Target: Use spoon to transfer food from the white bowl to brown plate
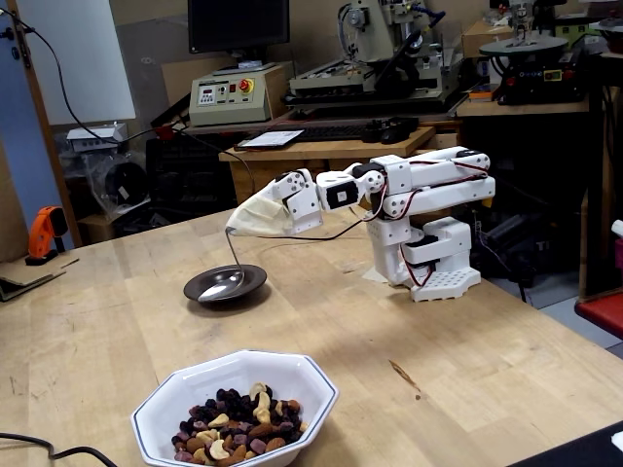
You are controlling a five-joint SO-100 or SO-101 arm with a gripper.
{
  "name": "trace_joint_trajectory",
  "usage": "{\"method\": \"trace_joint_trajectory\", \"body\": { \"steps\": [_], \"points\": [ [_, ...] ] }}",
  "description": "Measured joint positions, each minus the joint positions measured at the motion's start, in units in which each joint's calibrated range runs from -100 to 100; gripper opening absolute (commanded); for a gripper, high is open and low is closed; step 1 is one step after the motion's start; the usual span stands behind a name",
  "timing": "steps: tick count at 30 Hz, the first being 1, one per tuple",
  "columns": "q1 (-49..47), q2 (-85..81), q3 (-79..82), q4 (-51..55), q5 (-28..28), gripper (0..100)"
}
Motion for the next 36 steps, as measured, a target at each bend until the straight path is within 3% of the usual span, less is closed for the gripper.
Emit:
{"method": "trace_joint_trajectory", "body": {
  "steps": [36],
  "points": [
    [-4.01,0.00,0.00,-4.18,0.00,4]
  ]
}}
